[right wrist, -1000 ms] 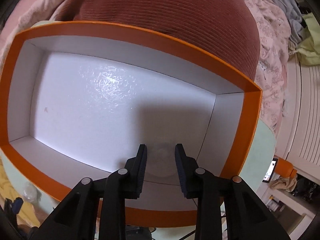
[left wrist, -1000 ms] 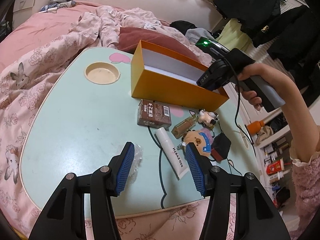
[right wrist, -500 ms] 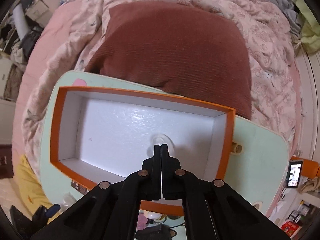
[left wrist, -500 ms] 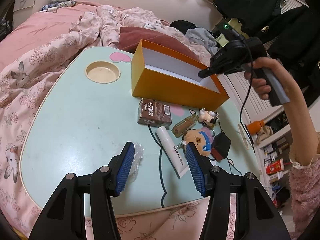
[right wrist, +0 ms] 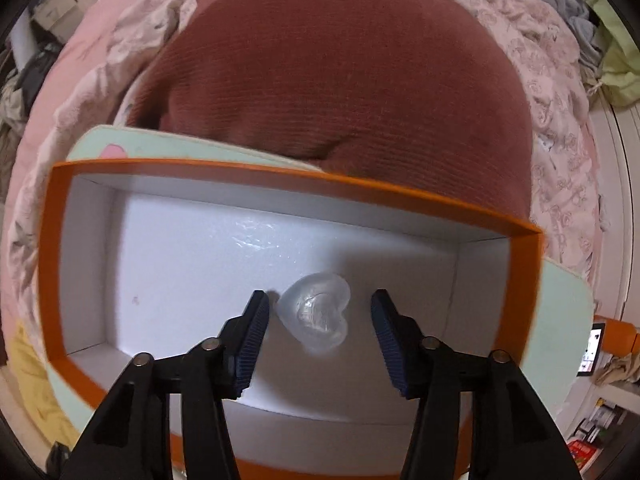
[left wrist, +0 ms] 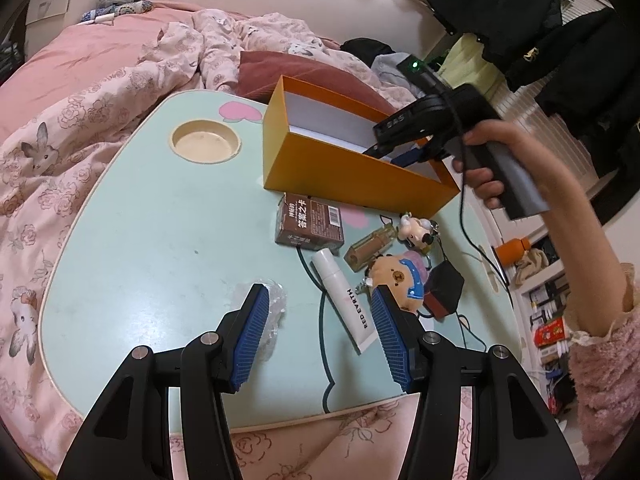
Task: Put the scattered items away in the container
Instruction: 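Reach into the box and grasp the clear plastic heart with the right gripper, then lower the clear heart onto the table beside the pink heart and release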
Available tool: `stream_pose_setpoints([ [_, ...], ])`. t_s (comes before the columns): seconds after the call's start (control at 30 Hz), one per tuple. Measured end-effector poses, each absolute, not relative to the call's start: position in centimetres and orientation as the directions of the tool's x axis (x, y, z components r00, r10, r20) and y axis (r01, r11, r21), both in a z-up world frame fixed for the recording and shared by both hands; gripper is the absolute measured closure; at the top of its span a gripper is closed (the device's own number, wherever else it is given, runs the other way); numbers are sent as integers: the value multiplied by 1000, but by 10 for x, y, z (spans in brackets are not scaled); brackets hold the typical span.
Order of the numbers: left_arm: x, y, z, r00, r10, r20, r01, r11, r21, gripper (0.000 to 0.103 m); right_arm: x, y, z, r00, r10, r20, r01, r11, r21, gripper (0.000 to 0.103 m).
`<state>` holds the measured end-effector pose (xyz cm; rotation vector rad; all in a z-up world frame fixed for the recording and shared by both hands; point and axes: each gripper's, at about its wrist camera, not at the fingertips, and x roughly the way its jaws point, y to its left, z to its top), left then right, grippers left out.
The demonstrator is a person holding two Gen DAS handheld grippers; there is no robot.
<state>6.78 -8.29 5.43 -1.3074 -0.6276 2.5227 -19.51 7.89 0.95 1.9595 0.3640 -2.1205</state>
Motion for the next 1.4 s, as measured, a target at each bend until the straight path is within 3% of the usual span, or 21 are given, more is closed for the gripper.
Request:
stream_pose_setpoints([
  [0.07, 68, -86, 54, -576, 389, -719, -1, -880, -475, 49, -191, 75, 12, -82, 1, -997, 358, -933, -30, 67],
  [0.27, 69, -87, 54, -578, 392, -716, 3, -876, -482, 49, -190, 83, 16, -80, -32, -996, 332, -943, 4, 68],
  [0.47, 68, -85, 53, -572, 392, -720, -2, -879, -477, 49, -176, 90, 61, -241, -115, -964, 334, -942, 29, 68],
  [0.57, 68, -83, 54, -572, 380, -727, 8, -884, -468, 49, -141, 89, 93, -360, -169, -917, 376, -926, 23, 68],
  [0.73, 71, -76, 59, -575, 369, -730, -7, -895, -447, 49, -71, 95, 116, -417, -285, -863, 417, -904, 97, 68],
  [1.03, 73, -67, 65, -576, 347, -740, -10, -908, -418, 49, 23, 107, 63, -238, -362, -901, 511, -836, 201, 67],
  [1.23, 69, -62, 64, -570, 353, -742, -18, -908, -418, 49, 38, 111, 48, -283, -345, -895, 525, -837, 157, 65],
  [1.4, 65, -63, 59, -562, 344, -752, 1, -909, -416, 49, 33, 142, 66, -348, -502, -792, 478, -821, 311, 49],
])
